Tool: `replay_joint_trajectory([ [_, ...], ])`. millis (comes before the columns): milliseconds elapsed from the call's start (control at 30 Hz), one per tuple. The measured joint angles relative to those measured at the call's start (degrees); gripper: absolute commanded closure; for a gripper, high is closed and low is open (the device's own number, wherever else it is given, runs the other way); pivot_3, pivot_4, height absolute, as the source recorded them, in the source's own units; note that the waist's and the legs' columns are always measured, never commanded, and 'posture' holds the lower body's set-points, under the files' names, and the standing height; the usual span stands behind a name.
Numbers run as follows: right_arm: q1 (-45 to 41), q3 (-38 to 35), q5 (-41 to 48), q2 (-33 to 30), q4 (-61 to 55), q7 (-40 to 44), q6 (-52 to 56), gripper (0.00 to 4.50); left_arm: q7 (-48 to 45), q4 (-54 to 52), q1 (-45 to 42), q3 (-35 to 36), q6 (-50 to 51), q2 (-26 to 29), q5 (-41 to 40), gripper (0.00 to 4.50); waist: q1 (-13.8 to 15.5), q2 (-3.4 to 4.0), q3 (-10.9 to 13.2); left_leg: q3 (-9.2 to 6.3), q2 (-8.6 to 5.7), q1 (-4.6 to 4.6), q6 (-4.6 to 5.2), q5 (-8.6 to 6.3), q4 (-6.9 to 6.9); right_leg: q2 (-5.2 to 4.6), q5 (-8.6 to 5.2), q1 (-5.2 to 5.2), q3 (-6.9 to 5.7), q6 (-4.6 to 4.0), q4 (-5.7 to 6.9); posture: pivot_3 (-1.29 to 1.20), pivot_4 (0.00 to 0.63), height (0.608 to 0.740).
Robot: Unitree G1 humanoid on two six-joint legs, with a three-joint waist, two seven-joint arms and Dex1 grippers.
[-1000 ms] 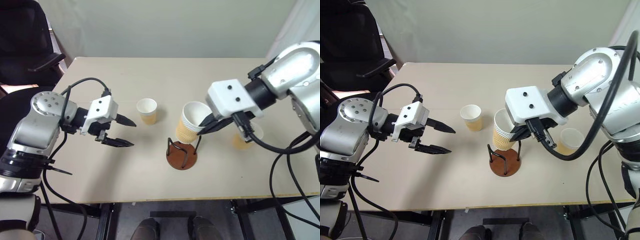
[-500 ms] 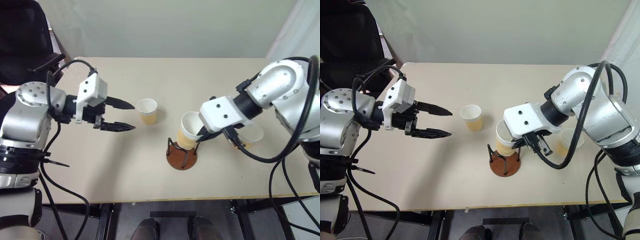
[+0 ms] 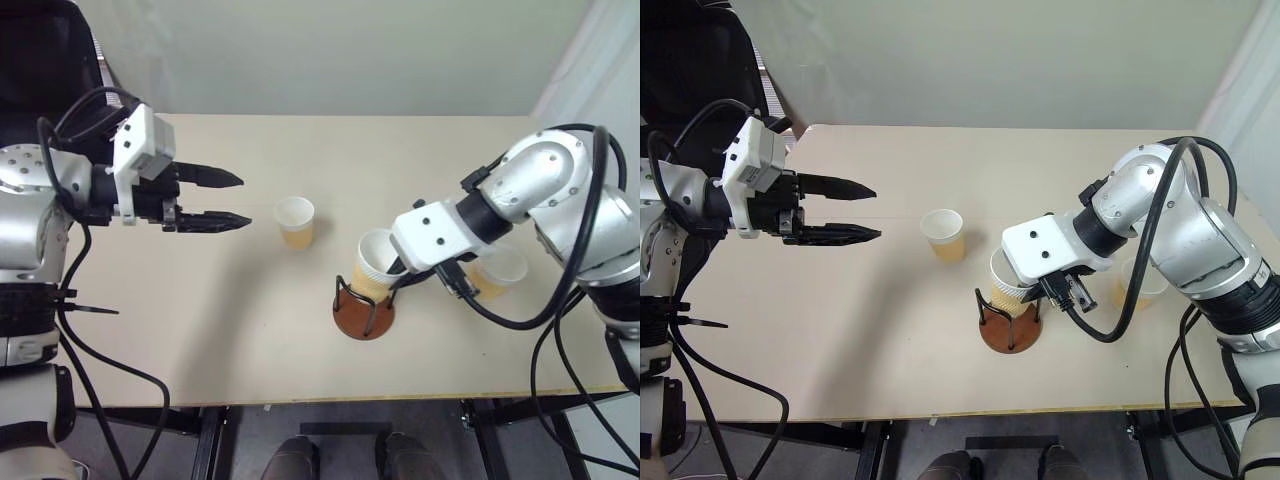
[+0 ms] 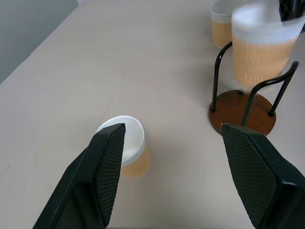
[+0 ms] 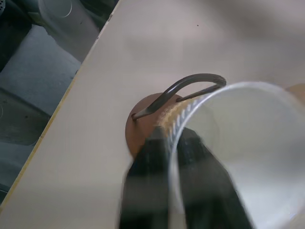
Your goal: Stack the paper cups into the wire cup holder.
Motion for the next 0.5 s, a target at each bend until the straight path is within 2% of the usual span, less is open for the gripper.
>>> replay_joint_trajectory([
  [133,0.5,-0.1,-0.5,0.3,0.1,-2.0,1.4,1.66,-0.1,0.4,0.0,-0.2,-0.7,0.0,0.2,1.06,0.0,0.0,0.0,-0.01,0.0,0.0,0.0,0.0,0.0,0.0,0.0,0.0,0.0,0.01,0.01,0.0,0.15,0.74],
  [267,0.8,-2.8,-1.1,1.0,1.7,-7.7,5.7,1.66,0.6,2.6,-0.7,-2.8,-4.1,-0.4,4.3,1.06,0.1,0.0,0.0,-0.03,0.0,0.0,0.02,0.03,0.03,-0.01,0.01,0.02,-0.01,0.01,0.02,0.0,0.15,0.74],
  [367,0.8,-8.2,-0.5,1.0,2.7,-12.1,10.1,1.66,1.7,5.9,-1.7,-5.5,-8.1,-1.3,8.5,1.06,0.1,-0.02,0.0,0.0,-0.01,0.0,0.06,0.04,0.04,-0.03,0.01,0.03,0.01,0.0,-0.01,0.0,0.15,0.74],
  [500,1.3,-17.5,4.6,2.4,1.6,-17.9,18.3,1.66,5.3,12.2,-5.5,-9.8,-17.3,-3.8,16.4,1.06,0.2,-0.02,0.0,-0.01,-0.02,-0.02,0.06,0.04,0.02,-0.03,0.14,0.03,-0.01,0.23,-0.05,0.0,0.15,0.74],
])
